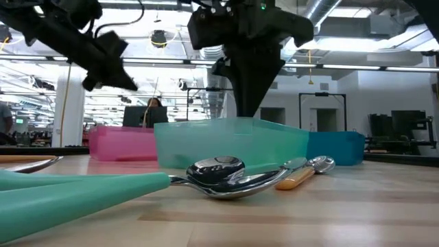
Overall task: Sort silverware by color (type)
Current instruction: Adjust the red bin
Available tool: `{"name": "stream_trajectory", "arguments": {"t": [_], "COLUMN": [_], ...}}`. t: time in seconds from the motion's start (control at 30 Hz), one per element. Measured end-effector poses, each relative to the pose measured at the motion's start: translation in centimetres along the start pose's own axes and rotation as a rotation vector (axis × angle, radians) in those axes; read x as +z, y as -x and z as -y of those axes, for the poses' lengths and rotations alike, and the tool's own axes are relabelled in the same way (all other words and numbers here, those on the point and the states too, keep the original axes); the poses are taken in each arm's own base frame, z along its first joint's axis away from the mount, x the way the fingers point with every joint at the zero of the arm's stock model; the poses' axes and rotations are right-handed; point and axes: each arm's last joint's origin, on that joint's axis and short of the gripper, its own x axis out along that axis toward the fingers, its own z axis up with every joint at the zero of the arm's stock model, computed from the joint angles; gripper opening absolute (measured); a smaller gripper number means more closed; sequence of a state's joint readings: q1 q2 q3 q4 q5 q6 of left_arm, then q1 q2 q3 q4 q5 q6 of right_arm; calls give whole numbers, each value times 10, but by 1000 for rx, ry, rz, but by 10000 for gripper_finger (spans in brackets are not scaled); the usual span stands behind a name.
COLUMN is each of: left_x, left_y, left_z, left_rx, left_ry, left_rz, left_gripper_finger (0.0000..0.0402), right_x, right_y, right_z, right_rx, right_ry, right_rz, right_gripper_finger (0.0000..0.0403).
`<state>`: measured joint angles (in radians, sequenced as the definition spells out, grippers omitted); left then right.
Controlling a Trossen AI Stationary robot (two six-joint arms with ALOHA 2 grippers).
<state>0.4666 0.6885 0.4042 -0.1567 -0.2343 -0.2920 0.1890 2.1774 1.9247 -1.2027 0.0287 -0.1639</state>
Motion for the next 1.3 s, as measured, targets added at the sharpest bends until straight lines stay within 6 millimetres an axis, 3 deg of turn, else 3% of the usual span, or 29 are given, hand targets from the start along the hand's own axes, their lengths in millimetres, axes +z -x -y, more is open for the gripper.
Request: {"name": "stream_trajectory", "arguments": {"t": [0.37,0.67,0.87,1.3], "left_x": [-21,-21,-30,-47], "left_y": [-37,-53,-66,-100], "left_z": [32,64,70,75], "left_rx": [-97,-174,-184,-63], "left_ry": [-156,-330,-378,-478], "left_rz": [-119,-172,-242,-349], "left_gripper_finger": [0,0,0,0], "right_x": [-9,-21,-27,-29], "right_y": [19,47,64,69], "right_z": [1,-1,-9,-17], "right_rx": [-72,-143,-195,-238], "right_ry": [-60,-139,-148,-167], "right_rz": [-15,-5,3,7], "right_gripper_finger": [97,97,97,97]}}
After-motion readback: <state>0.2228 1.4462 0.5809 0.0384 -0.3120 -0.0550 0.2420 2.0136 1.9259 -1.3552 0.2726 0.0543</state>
